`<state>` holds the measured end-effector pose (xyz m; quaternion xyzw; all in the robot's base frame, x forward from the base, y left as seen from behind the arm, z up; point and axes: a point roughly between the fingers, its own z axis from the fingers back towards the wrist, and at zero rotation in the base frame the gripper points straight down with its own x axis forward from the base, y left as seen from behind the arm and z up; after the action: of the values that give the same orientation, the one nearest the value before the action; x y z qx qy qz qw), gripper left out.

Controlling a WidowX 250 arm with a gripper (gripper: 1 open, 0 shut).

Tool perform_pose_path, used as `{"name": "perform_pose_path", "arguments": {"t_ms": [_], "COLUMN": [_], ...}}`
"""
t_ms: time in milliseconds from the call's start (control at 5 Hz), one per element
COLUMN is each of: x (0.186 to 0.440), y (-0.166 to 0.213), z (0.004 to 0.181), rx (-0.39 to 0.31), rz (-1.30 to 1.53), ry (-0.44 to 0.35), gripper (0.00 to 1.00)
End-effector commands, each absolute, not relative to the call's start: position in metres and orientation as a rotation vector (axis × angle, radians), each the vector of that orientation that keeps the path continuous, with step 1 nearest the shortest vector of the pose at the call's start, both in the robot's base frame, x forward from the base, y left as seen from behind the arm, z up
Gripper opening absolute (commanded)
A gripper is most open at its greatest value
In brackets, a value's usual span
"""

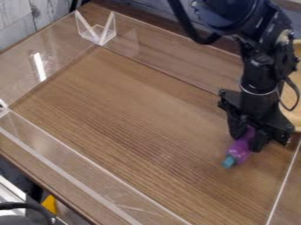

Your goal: Put the purple eggplant in the brown bowl

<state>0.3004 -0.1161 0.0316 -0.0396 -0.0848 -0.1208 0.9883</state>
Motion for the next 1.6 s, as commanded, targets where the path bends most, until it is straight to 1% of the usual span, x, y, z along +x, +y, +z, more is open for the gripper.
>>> {"name": "perform_pose_path", "arguments": {"t_ms": [0,400,1400], "x": [0.299,0.297,0.290], "y": [-0.110,-0.105,-0.100], "z": [0.021,0.011,0.031], "rx": [-0.073,-0.072,-0.070], "rz": [-0.241,-0.237,-0.228], "ry": [-0.149,-0.134,-0.075], "gripper": [0.00,0.00,0.00]}}
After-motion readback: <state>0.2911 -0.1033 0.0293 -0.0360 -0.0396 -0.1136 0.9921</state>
